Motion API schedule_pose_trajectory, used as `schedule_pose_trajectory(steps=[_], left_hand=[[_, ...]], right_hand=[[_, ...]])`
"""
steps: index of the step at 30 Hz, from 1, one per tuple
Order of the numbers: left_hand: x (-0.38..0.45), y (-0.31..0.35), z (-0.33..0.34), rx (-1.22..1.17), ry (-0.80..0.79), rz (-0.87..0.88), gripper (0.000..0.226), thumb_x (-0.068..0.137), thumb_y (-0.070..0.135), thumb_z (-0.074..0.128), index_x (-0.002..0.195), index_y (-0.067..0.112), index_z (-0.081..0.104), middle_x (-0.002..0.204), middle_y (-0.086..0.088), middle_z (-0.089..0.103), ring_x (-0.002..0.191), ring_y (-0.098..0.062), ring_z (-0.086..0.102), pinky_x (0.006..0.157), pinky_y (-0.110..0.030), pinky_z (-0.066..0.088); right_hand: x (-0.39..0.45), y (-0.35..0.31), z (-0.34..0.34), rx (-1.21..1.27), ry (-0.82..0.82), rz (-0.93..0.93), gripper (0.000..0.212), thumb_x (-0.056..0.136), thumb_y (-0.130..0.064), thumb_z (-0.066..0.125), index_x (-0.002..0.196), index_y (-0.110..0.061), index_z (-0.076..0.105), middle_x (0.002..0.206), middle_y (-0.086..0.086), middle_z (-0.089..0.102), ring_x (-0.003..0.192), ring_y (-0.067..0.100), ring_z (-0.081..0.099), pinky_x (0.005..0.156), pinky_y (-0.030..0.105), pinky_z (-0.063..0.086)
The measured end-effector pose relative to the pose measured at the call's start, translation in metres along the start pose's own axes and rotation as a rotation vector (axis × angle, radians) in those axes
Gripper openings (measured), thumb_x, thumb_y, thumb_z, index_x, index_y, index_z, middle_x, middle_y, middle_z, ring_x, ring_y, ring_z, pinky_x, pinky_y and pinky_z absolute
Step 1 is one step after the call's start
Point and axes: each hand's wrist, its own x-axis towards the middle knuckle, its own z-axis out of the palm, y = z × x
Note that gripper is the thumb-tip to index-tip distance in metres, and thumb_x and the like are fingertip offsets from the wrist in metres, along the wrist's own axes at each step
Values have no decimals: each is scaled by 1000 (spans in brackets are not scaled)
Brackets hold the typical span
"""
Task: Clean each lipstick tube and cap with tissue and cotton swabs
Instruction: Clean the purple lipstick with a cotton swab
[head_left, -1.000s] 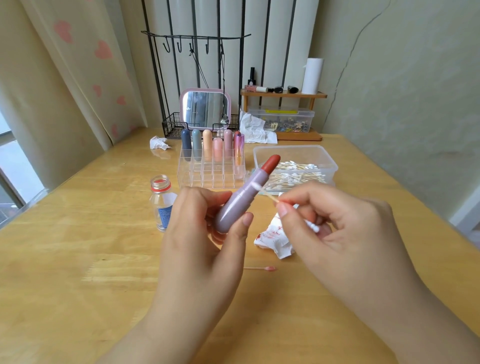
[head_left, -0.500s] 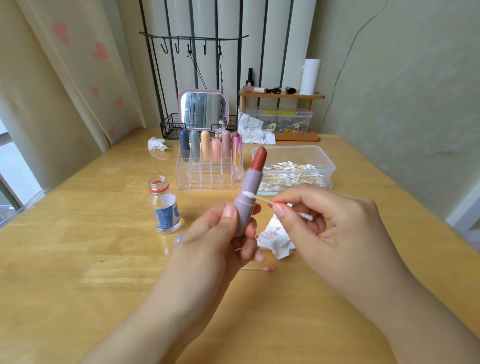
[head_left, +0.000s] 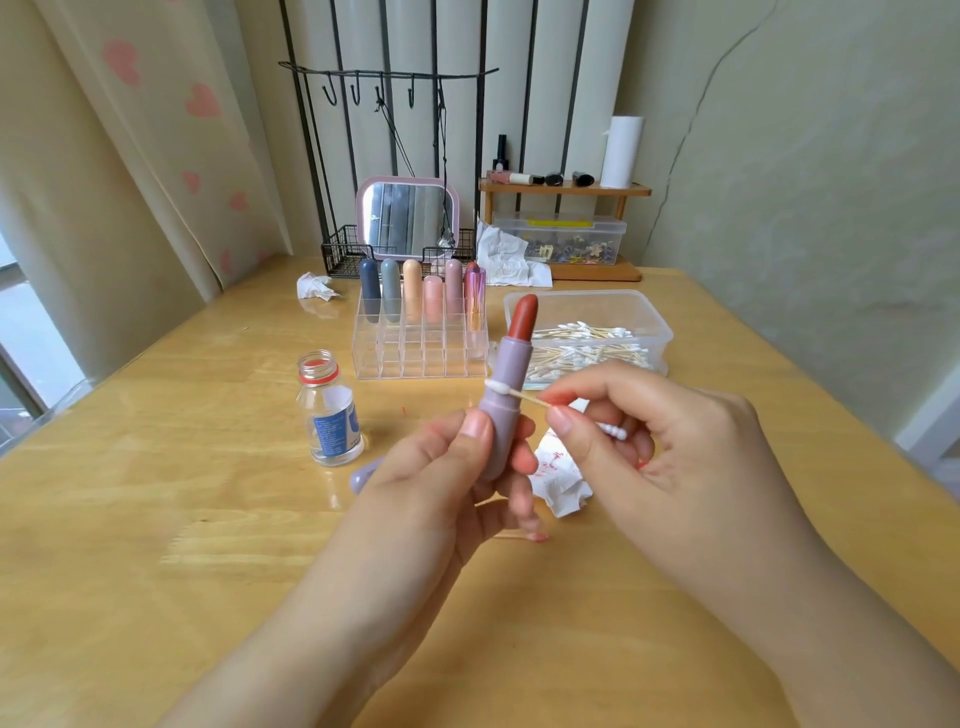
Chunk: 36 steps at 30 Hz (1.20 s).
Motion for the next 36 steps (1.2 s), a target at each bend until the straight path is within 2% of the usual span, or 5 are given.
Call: schedule_pose_trajectory(steps=[7,23,28,33,36], left_hand=[[1,-1,1,12,65,0,30,86,26,54,94,-1,62,63,-2,47,46,-13,45,52,-25,47],[-3,1,1,97,34,5,18,79,23,56,89,9,52,64,1,39,54,-13,34,56,-21,46],[-2,-1,0,120,14,22,23,82,27,52,89,6,57,70,-4,51,55,-15,45,58,-23,48],[-2,-1,1,76,32,24,29,82,29,50,86,4,66,68,-5,52,53,-15,45,56,-24,48],[-1,-1,1,43,36,7,31,82,29,50,85,3,66,65,-4,48,51,-14,42,55,-24,48]], right_hand=[[3,4,-5,-35,123,31,9,85,-27,60,81,-22,66,66,1,52,56,17,47,50,20,37],[2,-1,0,-40,23,-49,7,80,-12,65,76,-17,65,52,-19,43,52,-5,46,51,2,30],[4,2,-5,-76,117,-16,11,84,-25,60,78,-18,66,54,-1,51,54,14,45,48,12,32],[1,0,-2,-12,12,-45,6,81,-12,65,76,-17,66,54,-17,43,53,-8,49,49,-1,30],[3,3,-5,-61,84,-24,10,84,-25,60,79,-20,66,60,-1,51,53,6,45,49,8,32]])
